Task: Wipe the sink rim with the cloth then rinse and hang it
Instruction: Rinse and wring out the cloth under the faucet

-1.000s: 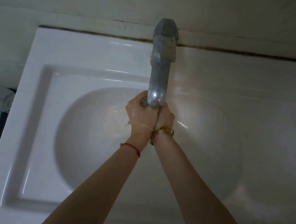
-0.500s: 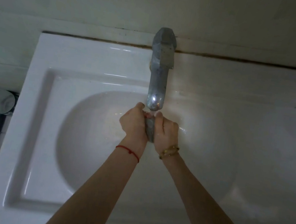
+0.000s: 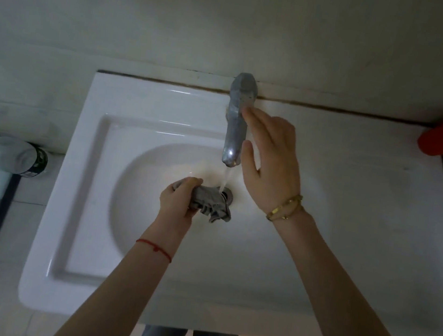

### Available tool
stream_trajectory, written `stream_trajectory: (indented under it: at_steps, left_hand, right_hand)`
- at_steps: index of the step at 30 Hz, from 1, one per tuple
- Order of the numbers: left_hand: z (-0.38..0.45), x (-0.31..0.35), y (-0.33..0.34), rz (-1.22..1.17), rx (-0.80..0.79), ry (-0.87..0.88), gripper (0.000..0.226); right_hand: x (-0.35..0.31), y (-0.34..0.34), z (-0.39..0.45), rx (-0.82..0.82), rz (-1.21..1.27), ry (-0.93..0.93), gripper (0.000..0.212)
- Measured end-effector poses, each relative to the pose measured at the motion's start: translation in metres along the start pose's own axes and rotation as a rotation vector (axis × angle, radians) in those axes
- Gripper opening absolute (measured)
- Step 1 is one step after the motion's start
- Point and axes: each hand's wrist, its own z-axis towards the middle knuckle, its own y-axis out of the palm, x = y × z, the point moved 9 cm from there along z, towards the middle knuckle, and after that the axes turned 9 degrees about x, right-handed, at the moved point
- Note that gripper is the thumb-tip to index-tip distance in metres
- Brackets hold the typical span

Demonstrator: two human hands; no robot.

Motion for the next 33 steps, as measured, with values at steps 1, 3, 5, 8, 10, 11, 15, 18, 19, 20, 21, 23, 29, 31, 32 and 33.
stream_trajectory:
  at_steps: [1, 3, 5, 8, 10, 11, 15, 18, 19, 20, 21, 23, 29, 31, 32, 33]
  left_hand:
    - [-0.004, 0.001, -0.001, -0.009, -0.020, 0.010, 0.017]
    - [-0.011, 0.005, -0.002, -0.025, -0.067, 0.045, 0.020]
    - [-0.018, 0.009, 0.000, -0.036, -0.115, 0.081, 0.020]
    - [-0.033, 0.016, 0.001, -0.077, -0.135, 0.106, 0.009]
    - [-0.042, 0.021, 0.003, -0.105, -0.147, 0.117, 0.006]
    - [-0.046, 0.023, 0.004, -0.130, -0.159, 0.120, 0.009]
    - [-0.062, 0.038, 0.010, -0.226, -0.232, 0.185, 0.029]
    - [-0.073, 0.046, 0.015, -0.181, -0.248, 0.308, 0.037]
    - [-0.077, 0.049, 0.017, -0.136, -0.240, 0.393, 0.037]
    - [-0.082, 0.053, 0.017, -0.068, -0.229, 0.494, 0.037]
    - [-0.086, 0.055, 0.019, 0.006, -0.218, 0.592, 0.037]
    - [-0.094, 0.058, 0.021, 0.115, -0.208, 0.718, 0.035]
    - [-0.108, 0.050, 0.027, 0.144, -0.193, 0.750, 0.035]
    - [-0.107, 0.046, 0.025, 0.050, -0.152, 0.641, 0.040]
    - [-0.105, 0.045, 0.024, 0.000, -0.132, 0.584, 0.044]
    - [-0.101, 0.045, 0.023, -0.038, -0.108, 0.540, 0.047]
  right_hand:
    - [0.000, 0.002, -0.002, -0.001, 0.000, 0.005, 0.045]
    - [-0.001, 0.003, -0.007, 0.021, -0.003, 0.016, 0.043]
    - [-0.003, 0.005, -0.015, 0.026, 0.000, 0.015, 0.042]
    - [-0.002, 0.010, -0.021, 0.004, 0.021, 0.036, 0.042]
    - [0.001, 0.007, -0.021, 0.020, 0.055, 0.072, 0.039]
    - [0.004, 0.001, -0.024, 0.069, 0.089, 0.121, 0.037]
    - [0.038, -0.010, -0.069, 0.230, 0.226, 0.669, 0.031]
    - [0.044, 0.040, -0.126, -0.222, 0.521, 1.295, 0.049]
    - [0.033, 0.052, -0.140, -0.358, 0.655, 1.439, 0.056]
    - [0.020, 0.062, -0.147, -0.463, 0.801, 1.531, 0.063]
    - [0.007, 0.070, -0.150, -0.527, 0.952, 1.589, 0.069]
    - [-0.006, 0.078, -0.150, -0.539, 1.179, 1.661, 0.069]
    - [0.004, 0.084, -0.143, -0.190, 1.084, 1.714, 0.051]
    - [0.012, 0.077, -0.141, -0.020, 0.867, 1.655, 0.038]
    - [0.015, 0.073, -0.138, 0.031, 0.763, 1.603, 0.034]
    - [0.016, 0.069, -0.134, 0.063, 0.693, 1.542, 0.035]
